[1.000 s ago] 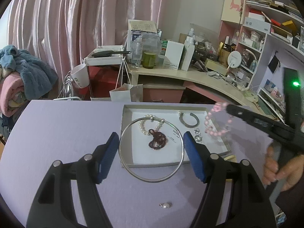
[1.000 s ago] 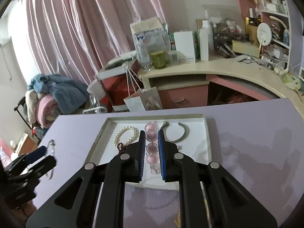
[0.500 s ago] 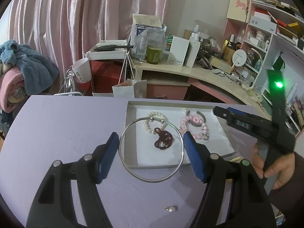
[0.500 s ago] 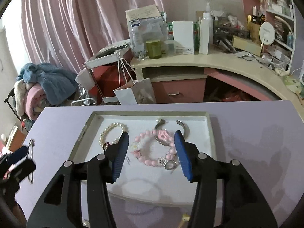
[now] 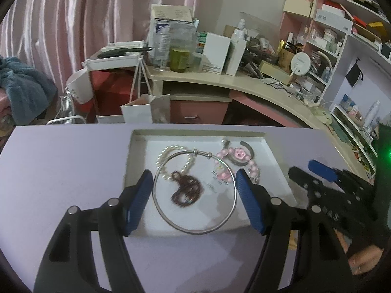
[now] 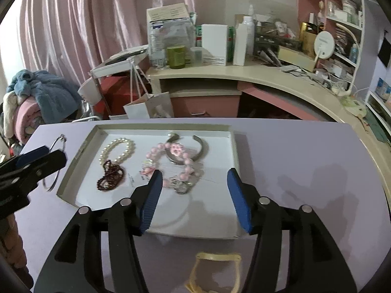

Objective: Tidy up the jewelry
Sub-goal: 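Carry the pink bracelet into the tray and open the right tool while the left tool carries the bangle, then lower the silver bangle into the tray and open the left tool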

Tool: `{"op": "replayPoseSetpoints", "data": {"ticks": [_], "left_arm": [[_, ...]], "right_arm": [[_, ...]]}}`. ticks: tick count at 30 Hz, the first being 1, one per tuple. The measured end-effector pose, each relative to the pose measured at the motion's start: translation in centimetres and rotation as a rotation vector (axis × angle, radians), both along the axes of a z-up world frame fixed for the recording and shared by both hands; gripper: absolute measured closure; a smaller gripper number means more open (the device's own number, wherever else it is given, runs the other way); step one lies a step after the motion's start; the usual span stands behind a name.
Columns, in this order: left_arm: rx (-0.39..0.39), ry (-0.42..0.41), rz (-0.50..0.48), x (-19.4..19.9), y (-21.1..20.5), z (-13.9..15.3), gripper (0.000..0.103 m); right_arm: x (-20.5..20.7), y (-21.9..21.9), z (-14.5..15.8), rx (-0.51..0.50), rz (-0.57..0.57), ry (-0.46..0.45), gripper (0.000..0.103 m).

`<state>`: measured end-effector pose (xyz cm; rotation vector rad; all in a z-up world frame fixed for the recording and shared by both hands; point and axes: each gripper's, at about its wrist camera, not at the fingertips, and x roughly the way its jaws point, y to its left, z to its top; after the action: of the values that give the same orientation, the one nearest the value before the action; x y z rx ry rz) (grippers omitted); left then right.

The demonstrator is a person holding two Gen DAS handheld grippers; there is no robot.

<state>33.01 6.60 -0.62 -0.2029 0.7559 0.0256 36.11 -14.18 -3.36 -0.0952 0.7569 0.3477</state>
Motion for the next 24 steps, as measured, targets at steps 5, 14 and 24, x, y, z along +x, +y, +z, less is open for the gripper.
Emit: {"op": "replayPoseSetpoints", "data": {"ticks": [5, 14, 24], "left_arm": [[0.004, 0.004, -0.052, 2.4, -1.7, -0.9, 0.034], [0.009, 0.063, -0.088, 6.0, -3.3, -3.4, 0.034], [0.009, 0.060, -0.091, 7.0, -3.9, -3.5, 0.034]], "right_arm": [[0.0, -1.3, -0.5, -0.030, -0.048, 0.000, 0.034], [0.1, -3.0, -1.4, -0.042, -0.096, 0.026, 0.032], [0.0, -3.3, -1.6, -0.042, -0.102, 0.027, 0.032]]}}
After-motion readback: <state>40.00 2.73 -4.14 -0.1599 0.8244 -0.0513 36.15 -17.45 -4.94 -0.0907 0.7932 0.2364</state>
